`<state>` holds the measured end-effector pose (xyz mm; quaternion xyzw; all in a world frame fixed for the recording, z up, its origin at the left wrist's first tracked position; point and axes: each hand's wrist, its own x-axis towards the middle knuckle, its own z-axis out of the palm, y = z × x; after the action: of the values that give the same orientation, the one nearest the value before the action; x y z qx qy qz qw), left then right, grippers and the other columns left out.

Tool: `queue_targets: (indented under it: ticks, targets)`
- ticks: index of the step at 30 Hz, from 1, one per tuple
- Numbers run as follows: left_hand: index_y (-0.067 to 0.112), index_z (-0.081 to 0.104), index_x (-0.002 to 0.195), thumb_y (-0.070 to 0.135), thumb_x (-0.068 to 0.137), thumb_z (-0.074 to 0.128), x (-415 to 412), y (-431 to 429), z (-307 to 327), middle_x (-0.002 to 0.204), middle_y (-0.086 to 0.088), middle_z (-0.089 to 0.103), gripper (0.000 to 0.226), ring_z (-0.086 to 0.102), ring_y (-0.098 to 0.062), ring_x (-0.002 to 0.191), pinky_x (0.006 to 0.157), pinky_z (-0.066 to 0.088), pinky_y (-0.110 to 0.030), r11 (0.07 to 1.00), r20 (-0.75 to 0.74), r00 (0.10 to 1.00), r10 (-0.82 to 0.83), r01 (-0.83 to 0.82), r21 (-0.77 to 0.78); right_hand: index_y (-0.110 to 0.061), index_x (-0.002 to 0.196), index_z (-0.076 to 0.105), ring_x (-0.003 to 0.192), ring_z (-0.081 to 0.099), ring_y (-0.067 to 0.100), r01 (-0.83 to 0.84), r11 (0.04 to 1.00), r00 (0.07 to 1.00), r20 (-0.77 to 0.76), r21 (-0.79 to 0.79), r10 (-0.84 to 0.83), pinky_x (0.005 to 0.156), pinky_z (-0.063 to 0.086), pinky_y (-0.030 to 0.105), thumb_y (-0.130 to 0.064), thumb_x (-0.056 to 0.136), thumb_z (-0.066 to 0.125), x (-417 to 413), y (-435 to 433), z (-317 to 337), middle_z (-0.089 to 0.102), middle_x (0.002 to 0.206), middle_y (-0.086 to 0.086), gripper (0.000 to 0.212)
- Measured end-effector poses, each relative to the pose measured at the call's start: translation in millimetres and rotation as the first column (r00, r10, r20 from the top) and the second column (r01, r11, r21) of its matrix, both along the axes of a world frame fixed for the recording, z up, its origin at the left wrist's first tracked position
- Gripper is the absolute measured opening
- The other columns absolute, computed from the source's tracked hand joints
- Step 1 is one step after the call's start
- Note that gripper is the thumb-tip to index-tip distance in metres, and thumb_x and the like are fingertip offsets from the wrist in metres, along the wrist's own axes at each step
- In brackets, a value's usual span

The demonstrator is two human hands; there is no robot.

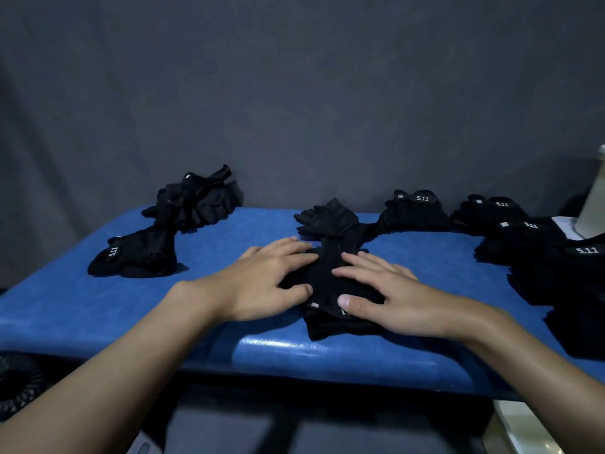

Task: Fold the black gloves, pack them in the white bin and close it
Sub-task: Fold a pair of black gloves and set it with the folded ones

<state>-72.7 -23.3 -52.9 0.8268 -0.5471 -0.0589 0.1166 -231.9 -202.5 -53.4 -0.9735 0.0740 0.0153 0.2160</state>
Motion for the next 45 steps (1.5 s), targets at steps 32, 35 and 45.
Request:
queue_targets:
  ticks: [32, 35, 45]
  targets:
    - [0.033, 0.064, 0.112, 0.066, 0.082, 0.045, -39, 15, 26, 0.114, 0.021, 0.055, 0.048, 0.047, 0.001, 0.112, 0.103, 0.036, -0.027, 0.970, 0.053, 0.985, -0.163, 0.170, -0.173, -0.033, 0.109, 0.070, 0.114, 0.054, 0.004, -0.126, 0.977, 0.933, 0.356, 0.172, 0.058, 0.102, 0.043, 0.030, -0.045, 0.083, 0.070, -8, -13, 7, 0.061, 0.110, -0.019, 0.028]
    - [0.034, 0.061, 0.109, 0.066, 0.078, 0.053, -44, 18, 24, 0.109, 0.020, 0.053, 0.045, 0.048, -0.002, 0.107, 0.098, 0.040, -0.028, 0.973, 0.061, 0.979, -0.195, 0.201, -0.112, -0.031, 0.098, 0.073, 0.105, 0.062, 0.005, -0.174, 0.959, 0.956, 0.273, 0.225, 0.109, 0.098, 0.046, 0.033, -0.038, 0.083, 0.075, -15, -14, 13, 0.066, 0.103, -0.015, 0.017]
    - [0.039, 0.052, 0.130, 0.060, 0.076, 0.069, -47, 19, 17, 0.120, 0.019, 0.054, 0.060, 0.051, -0.004, 0.112, 0.100, 0.041, -0.030, 0.971, 0.147, 0.961, -0.234, 0.240, -0.020, -0.032, 0.098, 0.073, 0.104, 0.063, 0.005, -0.143, 0.963, 0.974, 0.204, 0.227, 0.097, 0.098, 0.047, 0.035, -0.029, 0.082, 0.078, -22, -20, 10, 0.068, 0.108, -0.014, 0.017]
